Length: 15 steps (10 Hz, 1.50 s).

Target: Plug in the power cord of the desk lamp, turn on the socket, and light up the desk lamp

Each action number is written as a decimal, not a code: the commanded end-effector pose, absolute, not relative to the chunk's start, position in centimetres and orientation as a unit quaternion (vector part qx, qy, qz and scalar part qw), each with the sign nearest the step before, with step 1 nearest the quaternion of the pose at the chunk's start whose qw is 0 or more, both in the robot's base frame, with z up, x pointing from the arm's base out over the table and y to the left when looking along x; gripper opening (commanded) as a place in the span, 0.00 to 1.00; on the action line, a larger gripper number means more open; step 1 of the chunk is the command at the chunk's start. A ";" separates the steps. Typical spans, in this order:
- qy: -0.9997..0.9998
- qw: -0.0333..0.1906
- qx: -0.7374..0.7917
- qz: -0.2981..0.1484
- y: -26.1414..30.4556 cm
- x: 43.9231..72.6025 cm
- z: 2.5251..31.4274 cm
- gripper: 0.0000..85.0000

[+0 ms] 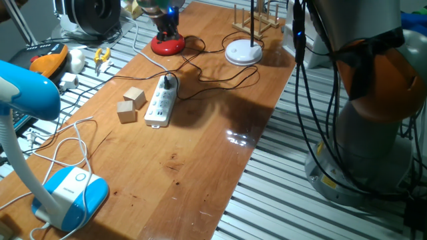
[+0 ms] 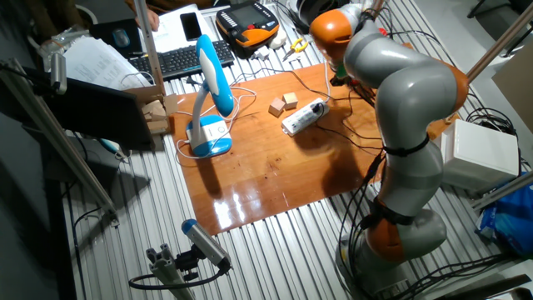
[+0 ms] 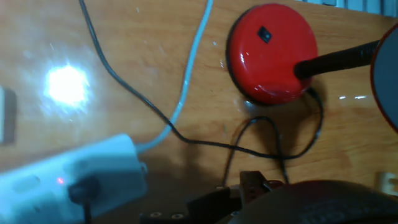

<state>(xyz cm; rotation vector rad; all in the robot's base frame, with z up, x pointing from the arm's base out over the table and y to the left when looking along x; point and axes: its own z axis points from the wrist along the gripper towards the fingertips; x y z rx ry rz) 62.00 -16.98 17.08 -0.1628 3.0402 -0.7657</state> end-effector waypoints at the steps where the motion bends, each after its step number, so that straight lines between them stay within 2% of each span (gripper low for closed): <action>1: 0.964 -0.019 -0.102 -0.247 -17.0 61.9 17.1 0.00; 6: 0.965 -0.058 -0.152 -0.208 -16.6 62.2 16.9 0.00; 9: 0.956 -0.099 -0.189 -0.203 -16.6 62.2 16.9 0.00; 11: 0.950 -0.108 -0.202 -0.214 -16.6 62.2 16.9 0.00; 15: 0.953 -0.121 -0.200 -0.194 -17.0 61.8 17.1 0.00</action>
